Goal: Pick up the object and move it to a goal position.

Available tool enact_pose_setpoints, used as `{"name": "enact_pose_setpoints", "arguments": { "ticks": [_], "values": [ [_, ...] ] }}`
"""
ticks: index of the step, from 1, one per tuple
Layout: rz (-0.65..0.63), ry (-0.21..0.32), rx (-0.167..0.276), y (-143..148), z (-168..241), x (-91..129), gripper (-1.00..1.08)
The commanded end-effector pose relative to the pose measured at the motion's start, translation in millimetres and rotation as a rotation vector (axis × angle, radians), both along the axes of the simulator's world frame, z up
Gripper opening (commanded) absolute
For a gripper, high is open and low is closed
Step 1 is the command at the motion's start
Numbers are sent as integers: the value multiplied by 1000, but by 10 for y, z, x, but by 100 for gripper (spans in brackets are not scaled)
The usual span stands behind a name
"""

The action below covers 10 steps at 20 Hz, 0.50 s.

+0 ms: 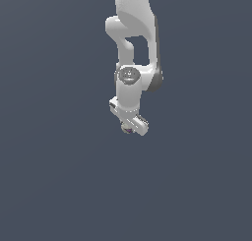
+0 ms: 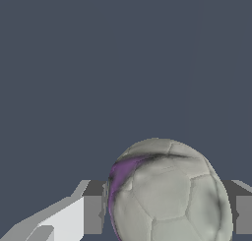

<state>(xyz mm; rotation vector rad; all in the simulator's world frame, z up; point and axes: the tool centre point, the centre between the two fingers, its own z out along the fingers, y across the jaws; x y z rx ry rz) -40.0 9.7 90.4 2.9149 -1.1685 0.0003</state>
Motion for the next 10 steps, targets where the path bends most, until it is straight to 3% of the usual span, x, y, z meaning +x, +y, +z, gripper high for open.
{"name": "enact_pose_setpoints", "arguments": {
  "ticks": [1, 10],
  "values": [
    [0, -1, 0, 185, 144, 146, -100],
    [0, -1, 0, 796, 593, 645, -100]
  ]
}}
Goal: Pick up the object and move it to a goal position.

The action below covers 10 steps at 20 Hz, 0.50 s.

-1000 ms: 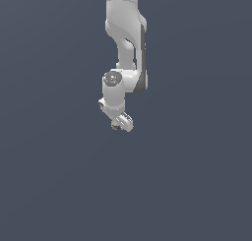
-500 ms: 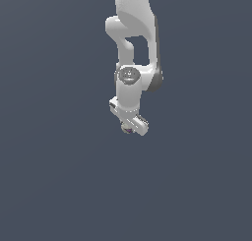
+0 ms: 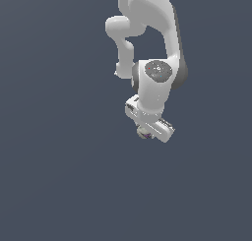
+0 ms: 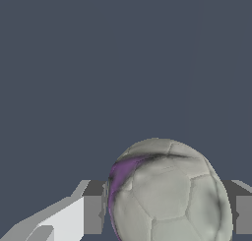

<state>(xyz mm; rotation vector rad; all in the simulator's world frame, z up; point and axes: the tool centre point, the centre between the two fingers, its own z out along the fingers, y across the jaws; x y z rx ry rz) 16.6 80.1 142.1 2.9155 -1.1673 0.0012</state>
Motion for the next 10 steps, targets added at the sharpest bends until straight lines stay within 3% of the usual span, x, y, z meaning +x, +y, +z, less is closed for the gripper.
{"name": "enact_pose_setpoints", "arguments": {
  "ticks": [1, 10],
  "values": [
    [-2, 0, 0, 146, 114, 128, -100],
    [-1, 0, 1, 483, 360, 426, -100]
  ]
}}
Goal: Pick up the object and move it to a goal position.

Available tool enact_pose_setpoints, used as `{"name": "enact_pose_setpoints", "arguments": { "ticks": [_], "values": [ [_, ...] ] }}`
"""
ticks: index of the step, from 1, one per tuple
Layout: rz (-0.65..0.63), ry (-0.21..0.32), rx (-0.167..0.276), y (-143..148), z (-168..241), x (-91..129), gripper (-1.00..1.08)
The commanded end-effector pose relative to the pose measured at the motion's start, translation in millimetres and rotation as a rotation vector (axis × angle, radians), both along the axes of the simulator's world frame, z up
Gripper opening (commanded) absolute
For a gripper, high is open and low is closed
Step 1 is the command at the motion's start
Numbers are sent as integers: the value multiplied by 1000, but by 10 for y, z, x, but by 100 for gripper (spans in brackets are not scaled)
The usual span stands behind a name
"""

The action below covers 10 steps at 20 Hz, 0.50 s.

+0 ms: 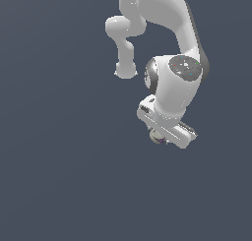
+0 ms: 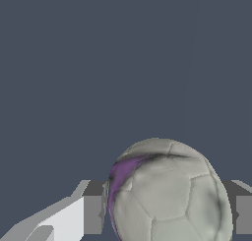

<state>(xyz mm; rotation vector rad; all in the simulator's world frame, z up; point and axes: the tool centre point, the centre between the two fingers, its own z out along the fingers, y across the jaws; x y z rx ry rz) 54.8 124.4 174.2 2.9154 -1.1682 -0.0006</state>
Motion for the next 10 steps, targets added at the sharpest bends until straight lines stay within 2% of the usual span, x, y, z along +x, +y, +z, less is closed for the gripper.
{"name": "enact_pose_setpoints", "arguments": {
  "ticks": [1, 10],
  "values": [
    [-1, -1, 0, 62, 55, 63, -100],
    [-1, -1, 1, 149, 117, 146, -100]
  ]
}}
